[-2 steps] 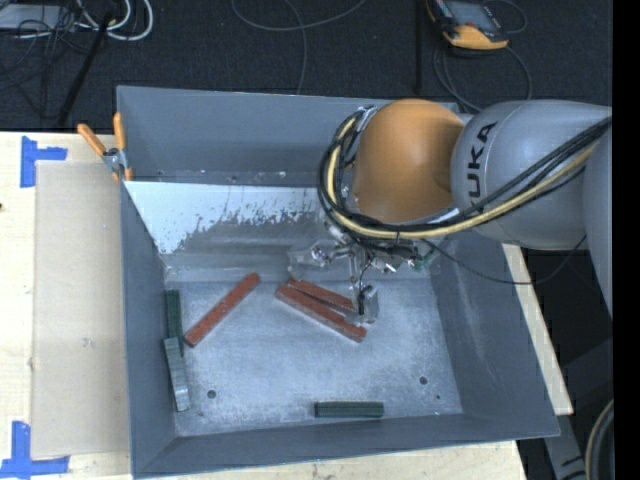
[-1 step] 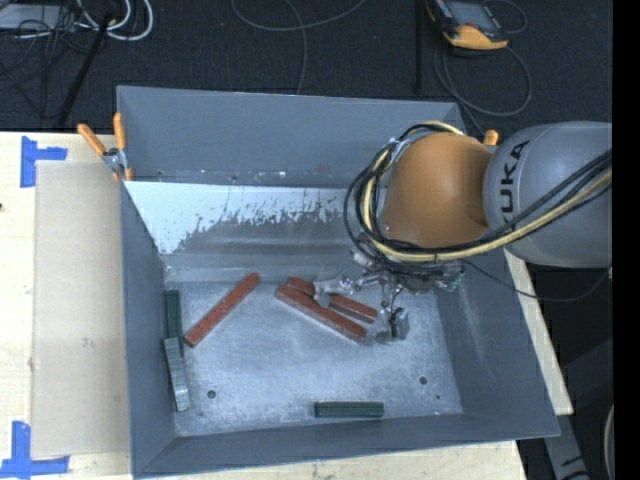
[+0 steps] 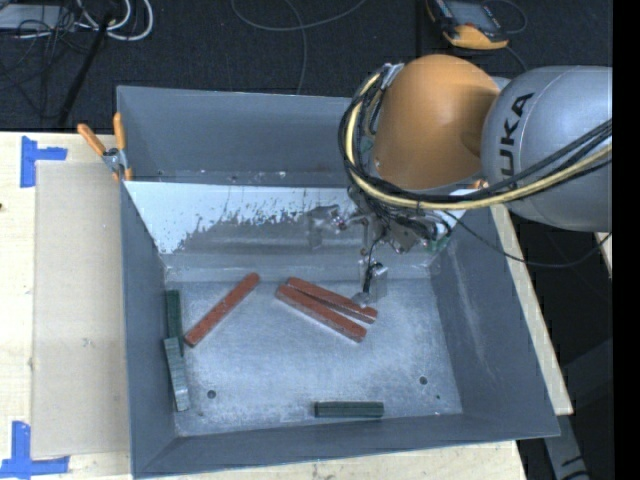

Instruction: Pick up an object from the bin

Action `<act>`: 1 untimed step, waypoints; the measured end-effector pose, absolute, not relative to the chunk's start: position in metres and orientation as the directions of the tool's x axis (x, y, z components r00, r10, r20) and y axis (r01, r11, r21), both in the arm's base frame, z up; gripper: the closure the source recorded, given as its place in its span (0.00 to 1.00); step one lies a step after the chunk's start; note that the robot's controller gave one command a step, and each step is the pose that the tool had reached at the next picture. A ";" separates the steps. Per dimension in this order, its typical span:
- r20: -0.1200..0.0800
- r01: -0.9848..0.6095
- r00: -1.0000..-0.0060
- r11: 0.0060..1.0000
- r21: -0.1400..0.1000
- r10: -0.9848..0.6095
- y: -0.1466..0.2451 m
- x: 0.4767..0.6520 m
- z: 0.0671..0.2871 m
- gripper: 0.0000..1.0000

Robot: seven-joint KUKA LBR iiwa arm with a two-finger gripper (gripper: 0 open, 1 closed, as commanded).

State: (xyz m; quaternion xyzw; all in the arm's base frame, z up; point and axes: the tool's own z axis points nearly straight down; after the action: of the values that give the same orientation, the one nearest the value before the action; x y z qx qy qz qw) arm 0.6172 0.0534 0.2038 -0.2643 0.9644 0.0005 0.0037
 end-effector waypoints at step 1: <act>0.006 -0.281 -0.960 0.960 0.002 -0.281 0.008 0.588 0.106 0.00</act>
Offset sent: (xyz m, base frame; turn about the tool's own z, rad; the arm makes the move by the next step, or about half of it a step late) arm -0.0274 -0.0454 -0.0941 0.2491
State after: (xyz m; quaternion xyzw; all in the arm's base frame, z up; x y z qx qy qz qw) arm 0.5881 0.0077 0.1059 -0.1420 0.9899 0.0005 -0.0033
